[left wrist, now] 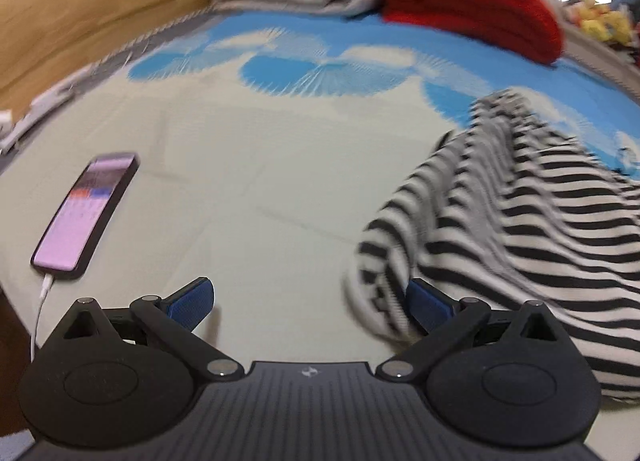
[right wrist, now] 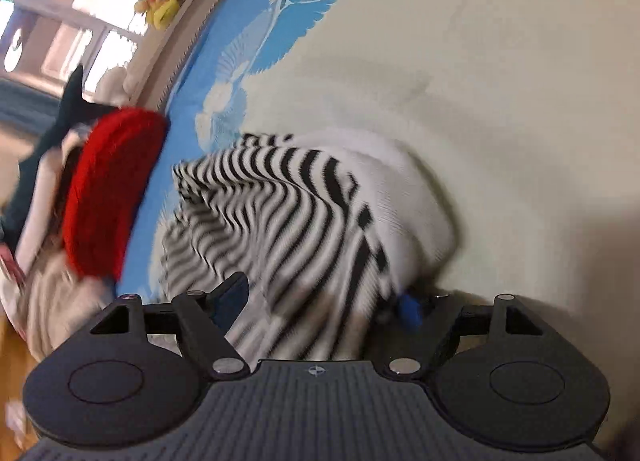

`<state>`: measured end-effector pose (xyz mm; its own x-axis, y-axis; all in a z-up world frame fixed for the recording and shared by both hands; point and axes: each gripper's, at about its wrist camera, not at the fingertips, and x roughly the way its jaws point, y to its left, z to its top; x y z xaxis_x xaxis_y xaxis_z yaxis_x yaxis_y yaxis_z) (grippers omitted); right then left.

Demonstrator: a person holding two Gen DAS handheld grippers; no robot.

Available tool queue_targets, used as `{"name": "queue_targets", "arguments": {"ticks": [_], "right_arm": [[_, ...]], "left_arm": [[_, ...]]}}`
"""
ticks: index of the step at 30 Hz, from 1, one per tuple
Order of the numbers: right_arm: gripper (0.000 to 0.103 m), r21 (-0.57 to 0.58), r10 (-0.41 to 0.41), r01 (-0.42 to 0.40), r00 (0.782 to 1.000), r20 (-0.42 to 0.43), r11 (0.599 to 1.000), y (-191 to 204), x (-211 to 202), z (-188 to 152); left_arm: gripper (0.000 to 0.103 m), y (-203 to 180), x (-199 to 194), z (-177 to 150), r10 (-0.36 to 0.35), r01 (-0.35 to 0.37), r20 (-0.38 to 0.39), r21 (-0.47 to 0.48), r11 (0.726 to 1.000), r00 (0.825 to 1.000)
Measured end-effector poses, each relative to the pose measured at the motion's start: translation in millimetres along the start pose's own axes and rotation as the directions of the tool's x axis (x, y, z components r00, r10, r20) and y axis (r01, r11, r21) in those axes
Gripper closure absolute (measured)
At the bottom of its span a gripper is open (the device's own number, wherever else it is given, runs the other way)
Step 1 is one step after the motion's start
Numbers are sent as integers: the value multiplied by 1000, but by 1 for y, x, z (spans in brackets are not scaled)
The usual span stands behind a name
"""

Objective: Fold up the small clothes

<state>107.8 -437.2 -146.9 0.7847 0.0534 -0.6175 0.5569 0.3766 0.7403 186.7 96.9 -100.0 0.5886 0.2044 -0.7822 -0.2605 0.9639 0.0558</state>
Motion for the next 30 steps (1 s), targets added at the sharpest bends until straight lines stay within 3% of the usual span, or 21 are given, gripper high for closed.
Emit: {"name": "queue_targets", "arguments": {"ticks": [1,4,8,12,14,19,22,25,28,30], "right_arm": [[93,-20,-25,25,1000,5,999,3,6,2],[91,17,-23,23,999,36,1000,1,2,10],[92,32,-15,12,995,95,999,-1,-24,27],[92,101,-148,136,982,118,986,-22,-23,37],[92,127,-175,161,979,106,979,-28,-17,37],[92,-18,-228,235,957,182,972,6,-15,28],[92,-208,-205,271,934,291,940,55,-20,12],[92,-462,-97,292,912,399,838,115,-28,-24],[92,-709,67,302,895,441,637,176,-31,-86],[92,-839,184,309,886,425,448,205,-30,-144]], "left_arm": [[0,2,5,0,-3,3,-23,-19,1000,1000],[0,4,13,0,-19,15,-59,-61,998,998],[0,-12,12,-3,-42,41,-57,-17,999,997],[0,-31,9,-7,-62,64,-47,46,997,997],[0,-35,7,-7,-53,55,-36,66,996,998],[0,-26,6,0,-78,78,-41,11,997,996],[0,-21,8,2,-110,110,-63,-15,994,992],[0,-18,4,4,-120,120,-51,2,993,992],[0,-11,1,6,-130,130,-45,-14,991,990],[0,-2,0,10,-140,138,-43,-46,989,989]]}}
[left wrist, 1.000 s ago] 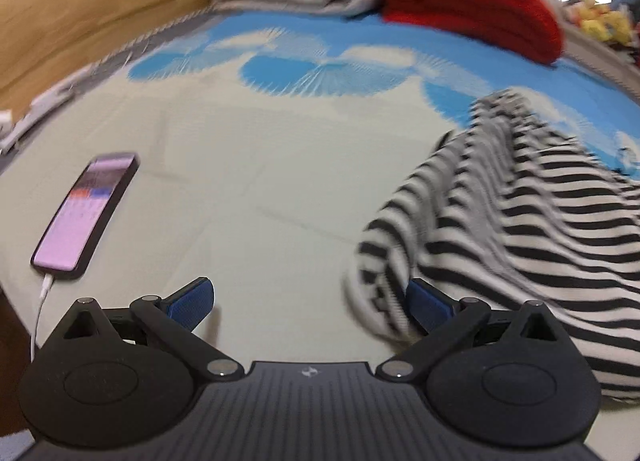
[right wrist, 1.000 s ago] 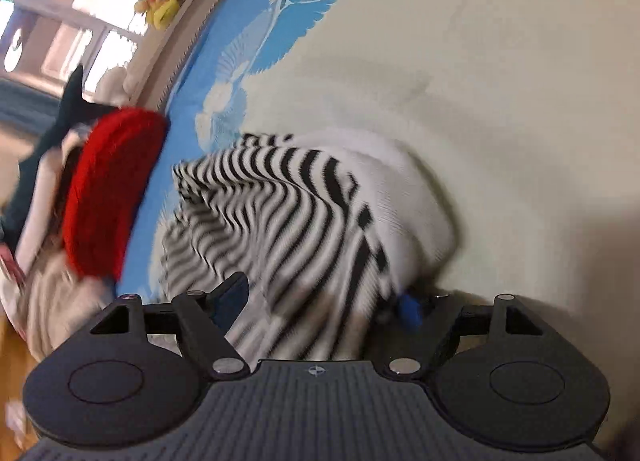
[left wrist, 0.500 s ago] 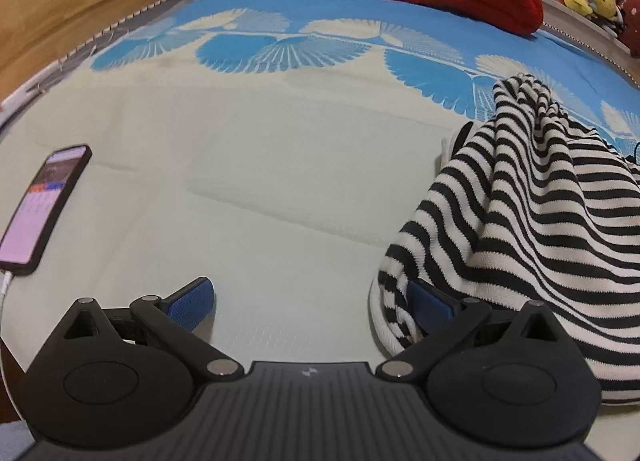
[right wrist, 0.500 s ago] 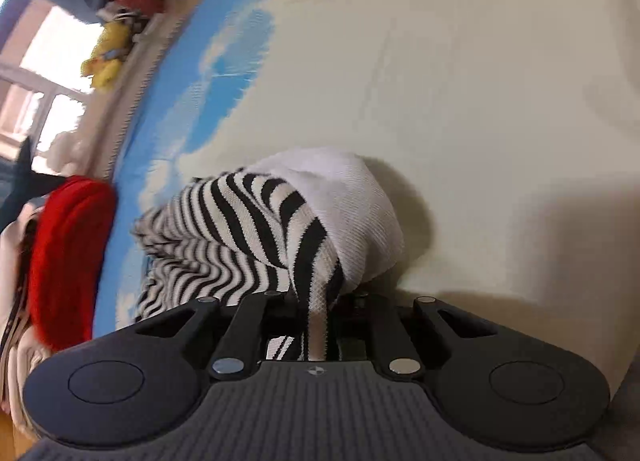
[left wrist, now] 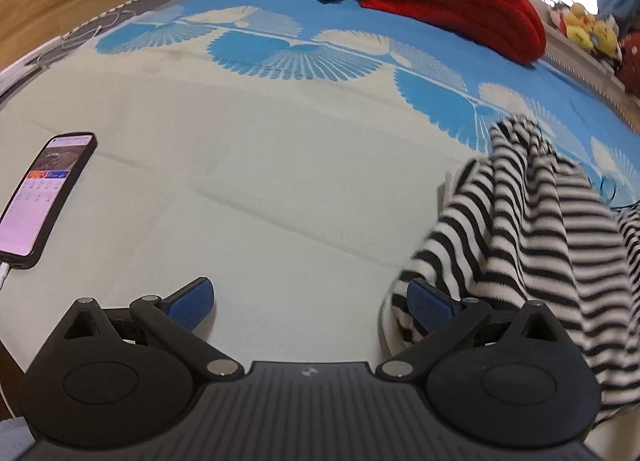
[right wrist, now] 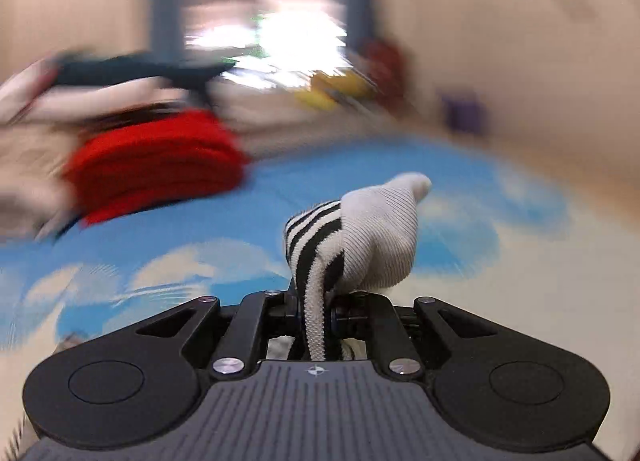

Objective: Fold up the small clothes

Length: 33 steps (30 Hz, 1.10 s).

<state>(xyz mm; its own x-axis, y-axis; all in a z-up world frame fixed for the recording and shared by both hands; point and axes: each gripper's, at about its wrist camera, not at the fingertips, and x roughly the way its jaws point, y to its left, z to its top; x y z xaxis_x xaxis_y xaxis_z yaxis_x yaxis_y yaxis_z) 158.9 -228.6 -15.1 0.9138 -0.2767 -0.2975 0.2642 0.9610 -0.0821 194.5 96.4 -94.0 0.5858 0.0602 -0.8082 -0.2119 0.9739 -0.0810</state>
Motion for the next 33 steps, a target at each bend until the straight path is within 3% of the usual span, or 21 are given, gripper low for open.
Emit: {"name": "queue_targets", "arguments": {"ticks": [1,3,6,9,10,14,17,20,22,23,25,27,28,29,31,33], "right_arm": [[92,-104,55,-52,998,30,993,30,-10,-5],[92,-291,185,-164,982,45,943,86,-28,-27],[92,-480,356,-337,933,-55,810,151,-50,-78],[91,-545,402,-454,889,-221,705,189,-53,-124],[91,-561,394,-452,890,-230,693,196,-54,-134],[92,-526,407,-444,893,-192,725,194,-63,-114],[92,-560,449,-443,883,-138,700,188,-77,-96],[92,-530,480,-518,849,-221,672,193,-77,-103],[85,-528,474,-551,832,-289,646,200,-64,-119],[76,-530,480,-566,822,-306,632,203,-61,-128],[72,-538,497,-561,822,-277,629,202,-68,-128],[49,-463,568,-631,772,-288,623,183,-80,-106],[48,-411,609,-660,747,-266,629,166,-91,-91],[46,-368,630,-669,739,-238,646,150,-97,-76],[45,-281,627,-650,758,-180,706,110,-101,-45],[47,-217,549,-562,827,-119,798,68,-92,-22]], "left_arm": [[0,5,-1,2,-2,2,2,-16,1000,1000],[0,17,-4,5,0,1,9,-55,998,1000],[0,35,-7,7,2,-2,4,-108,994,1000],[0,44,-7,6,-2,1,-6,-128,992,1000],[0,46,-8,5,-1,0,-7,-129,992,1000],[0,48,-10,4,-9,8,-5,-126,992,1000],[0,47,-11,4,-18,18,1,-134,991,1000],[0,45,-11,4,-23,24,4,-142,990,1000],[0,44,-12,3,-26,27,9,-150,988,1000],[0,44,-12,3,-28,29,11,-153,988,1000],[0,43,-14,4,-48,51,23,-166,985,999],[0,41,-19,5,-80,88,52,-178,980,995],[0,38,-23,6,-100,111,72,-176,978,992],[0,35,-27,7,-116,130,91,-170,977,989],[0,27,-37,7,-164,184,135,-152,971,977],[0,19,-47,7,-238,263,173,-135,955,956]]}}
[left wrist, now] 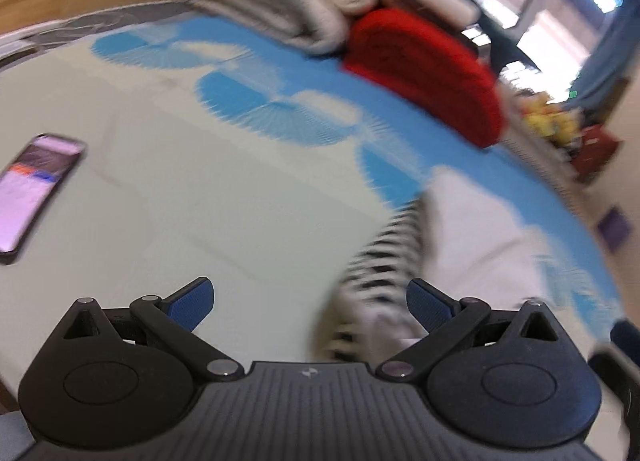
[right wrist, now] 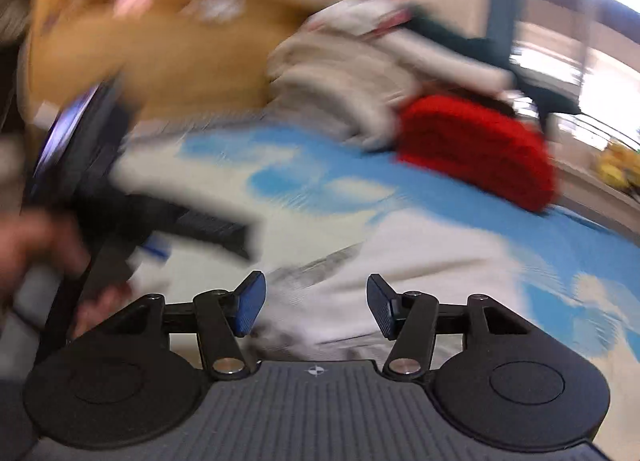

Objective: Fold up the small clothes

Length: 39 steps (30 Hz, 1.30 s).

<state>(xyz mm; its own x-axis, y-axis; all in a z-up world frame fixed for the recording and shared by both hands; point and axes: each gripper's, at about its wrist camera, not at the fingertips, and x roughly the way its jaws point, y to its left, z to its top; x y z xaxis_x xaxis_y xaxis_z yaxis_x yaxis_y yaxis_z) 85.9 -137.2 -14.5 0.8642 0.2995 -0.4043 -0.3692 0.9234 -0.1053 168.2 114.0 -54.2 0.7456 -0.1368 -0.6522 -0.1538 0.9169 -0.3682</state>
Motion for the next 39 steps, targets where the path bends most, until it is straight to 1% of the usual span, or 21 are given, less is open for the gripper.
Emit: {"name": "queue_targets", "arguments": {"ticks": [1,3,6,8,10,11,13,16,18,20,22,24,26,27,28,30,31,33,34,36,39], "right_arm": [[50,17,-56,56,998,-7,998,-16,0,1],[73,65,-157,162,984,-84,985,-49,14,-4],[83,111,-96,124,968,-230,986,-55,32,-39],[82,35,-96,109,957,-275,993,-33,43,-66],[80,-111,-150,127,961,-233,986,-5,40,-83],[80,-139,-140,110,963,-232,984,2,36,-86],[81,-82,-11,-13,957,-289,997,0,32,-88],[82,-48,35,-50,963,-269,998,-14,26,-65],[81,91,98,-79,968,-232,993,-43,18,-39],[76,131,62,-38,981,-183,991,-71,20,-12],[73,109,-24,41,987,-158,993,-97,50,14],[69,98,-42,63,977,-207,993,-116,95,25],[69,108,-34,70,951,-308,992,-129,144,15],[67,108,8,39,915,-403,993,-131,170,-2],[67,82,19,20,892,-451,996,-125,178,-18],[64,2,27,-29,920,-390,1000,-118,172,-21],[59,42,83,-73,928,-363,996,-126,164,-15],[13,225,241,-181,931,-276,957,-163,148,-4],[7,299,270,-193,932,-243,935,-185,145,1],[6,410,280,-167,931,-233,896,-225,156,3],[6,554,308,-76,890,-338,829,-267,191,-15]], "left_arm": [[0,-6,-3,-1,-48,48,11,4,999,999],[0,-20,-6,-7,-134,134,12,29,991,991],[0,-41,1,-20,-209,213,-54,75,974,976],[0,-48,17,-31,-184,200,-156,88,976,970],[0,-46,41,-45,-28,59,-264,112,992,964],[0,-39,52,-51,28,4,-308,105,995,951],[0,-34,50,-51,5,20,-293,83,996,956],[0,-30,48,-50,-8,30,-298,70,997,954],[0,-27,47,-47,-24,41,-302,48,998,953],[0,-27,49,-47,-22,41,-302,56,998,953],[0,-30,52,-47,-17,39,-300,68,997,954],[0,-27,53,-46,-11,34,-297,74,997,955],[0,-28,55,-46,-10,34,-293,77,996,956],[0,-25,53,-48,-15,37,-290,73,997,957],[0,-25,52,-48,-19,40,-288,66,997,958],[0,-22,48,-47,-44,56,-285,35,998,958],[0,-20,46,-46,-84,89,-290,4,996,953],[0,-17,45,-44,-167,159,-290,-49,986,942],[0,-16,45,-43,-185,174,-286,-65,983,940],[0,-14,54,-41,-171,149,-304,-93,984,937],[0,-5,62,-35,-175,124,-290,-183,975,941]]}}
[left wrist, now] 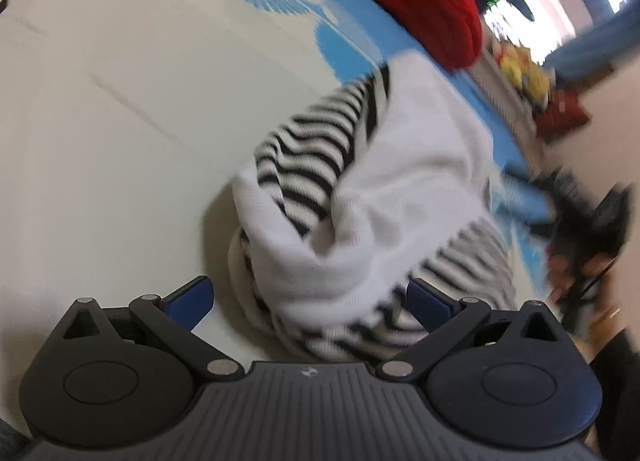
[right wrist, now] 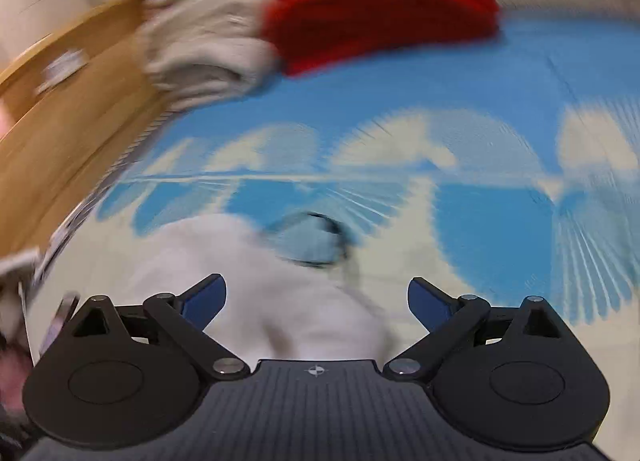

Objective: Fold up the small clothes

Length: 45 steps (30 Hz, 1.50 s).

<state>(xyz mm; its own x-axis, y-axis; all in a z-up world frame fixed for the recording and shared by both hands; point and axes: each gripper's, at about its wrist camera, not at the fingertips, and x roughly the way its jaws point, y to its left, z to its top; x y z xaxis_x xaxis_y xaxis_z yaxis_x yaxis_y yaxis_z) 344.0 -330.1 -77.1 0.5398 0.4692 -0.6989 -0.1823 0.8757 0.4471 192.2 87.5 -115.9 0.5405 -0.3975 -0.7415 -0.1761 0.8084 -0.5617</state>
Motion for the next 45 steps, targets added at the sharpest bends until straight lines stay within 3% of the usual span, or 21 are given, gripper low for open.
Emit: {"name": "queue_targets", "arguments": {"ticks": [1,2,4,6,10,14,17,22,23,24,26,28,31,33,35,36,37,39,43,44,45], "right_arm": [[6,51,8,-6,999,-46,999,-11,11,-1],[6,102,39,-30,995,-97,994,-23,25,-2],[9,167,146,-124,980,-132,978,-27,40,-17],[66,106,271,-261,957,-102,960,-11,43,-20],[79,-53,253,-254,967,-28,966,9,32,-22],[92,108,209,-230,961,182,967,-39,11,-23],[102,229,139,-213,944,300,950,-79,-11,-30],[93,317,196,-294,931,307,902,-107,-16,-57],[76,340,216,-321,926,311,884,-109,-14,-60],[46,349,232,-340,920,315,873,-110,-13,-61],[23,346,226,-332,923,311,878,-108,-5,-60],[23,336,217,-308,934,282,890,-100,7,-54],[23,350,223,-300,944,245,887,-89,16,-51],[22,349,208,-278,952,226,895,-81,19,-50],[21,349,204,-271,955,215,897,-79,18,-45],[19,356,204,-269,956,211,895,-80,19,-43],[17,366,201,-263,959,200,893,-83,22,-41],[14,390,196,-245,967,161,888,-91,34,-35],[22,346,289,-296,955,72,890,-83,55,-18],[41,322,279,-281,959,55,904,-76,57,-18],[64,267,261,-262,965,40,927,-66,58,-18]], "left_arm": [[6,3,-1,2,7,-6,23,-34,999,1000],[32,5,-3,4,24,-21,54,-65,998,998],[66,10,4,11,7,-4,40,-96,995,999],[75,2,13,26,41,-40,11,-68,997,999],[84,-39,54,105,90,-88,-14,136,987,996],[88,-116,139,204,100,-106,34,317,942,994],[89,-187,209,243,101,-122,71,467,876,992],[89,-209,226,257,62,-87,66,512,855,996],[89,-202,221,259,70,-97,71,511,854,995],[89,-190,211,264,88,-113,73,505,856,993],[89,-158,189,269,139,-170,101,474,864,985],[91,-117,169,281,198,-233,126,400,886,972],[89,-67,146,295,318,-373,236,249,894,918],[80,-44,129,296,264,-295,192,160,942,945],[55,-39,114,280,144,-160,113,151,975,983],[44,-41,107,265,96,-107,75,164,981,993],[16,-45,102,247,55,-58,24,168,984,998],[0,-50,101,215,-8,15,-51,141,990,999],[5,-55,132,178,-119,125,-163,28,992,979],[34,-59,139,175,-138,144,-153,26,989,979],[44,-69,144,174,-146,156,-128,78,985,981]]}}
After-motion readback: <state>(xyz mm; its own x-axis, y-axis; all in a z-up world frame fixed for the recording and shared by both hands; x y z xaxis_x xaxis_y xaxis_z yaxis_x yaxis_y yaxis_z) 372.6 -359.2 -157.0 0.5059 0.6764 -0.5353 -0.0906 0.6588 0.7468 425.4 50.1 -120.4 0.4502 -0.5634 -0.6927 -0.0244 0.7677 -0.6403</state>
